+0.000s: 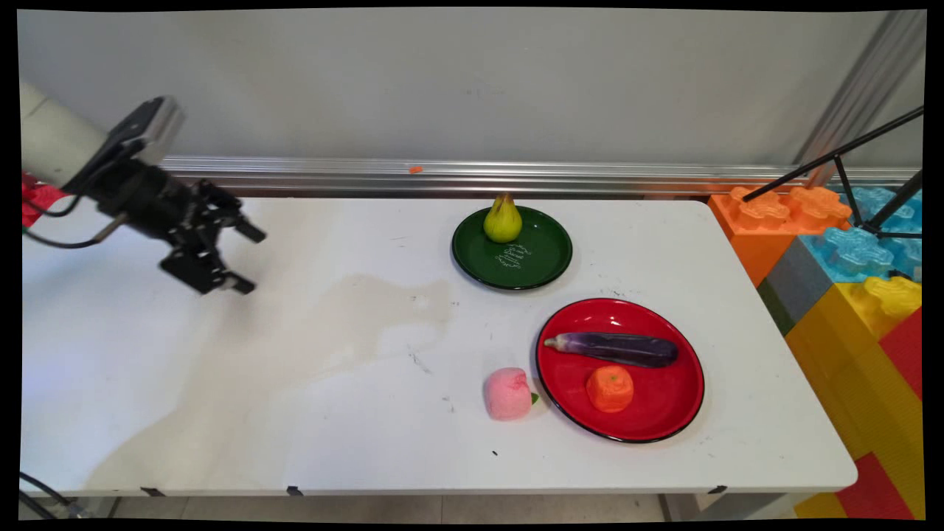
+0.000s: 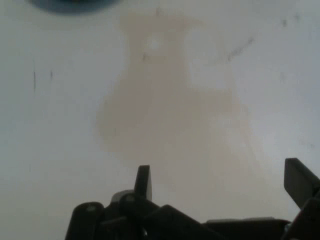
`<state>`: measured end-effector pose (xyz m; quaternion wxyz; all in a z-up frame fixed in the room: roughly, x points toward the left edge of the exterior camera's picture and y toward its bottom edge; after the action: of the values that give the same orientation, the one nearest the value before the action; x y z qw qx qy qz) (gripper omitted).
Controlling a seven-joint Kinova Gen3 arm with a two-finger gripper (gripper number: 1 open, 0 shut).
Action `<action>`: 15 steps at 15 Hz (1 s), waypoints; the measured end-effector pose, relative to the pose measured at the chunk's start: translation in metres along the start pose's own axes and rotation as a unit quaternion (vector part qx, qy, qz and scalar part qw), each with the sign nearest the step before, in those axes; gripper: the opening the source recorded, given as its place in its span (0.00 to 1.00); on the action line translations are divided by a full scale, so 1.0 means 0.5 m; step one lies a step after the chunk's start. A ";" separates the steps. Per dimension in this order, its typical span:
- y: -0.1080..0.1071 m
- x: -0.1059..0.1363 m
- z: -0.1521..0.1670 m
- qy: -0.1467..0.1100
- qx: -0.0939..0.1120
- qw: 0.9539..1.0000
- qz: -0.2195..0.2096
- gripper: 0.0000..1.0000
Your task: Pick up the eggplant from the red plate
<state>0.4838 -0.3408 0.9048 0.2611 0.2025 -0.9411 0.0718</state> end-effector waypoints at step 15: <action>0.008 0.383 0.230 0.079 0.005 0.997 0.019 1.00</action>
<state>0.2792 -0.4307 0.9061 0.3320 0.1799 -0.9208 0.0975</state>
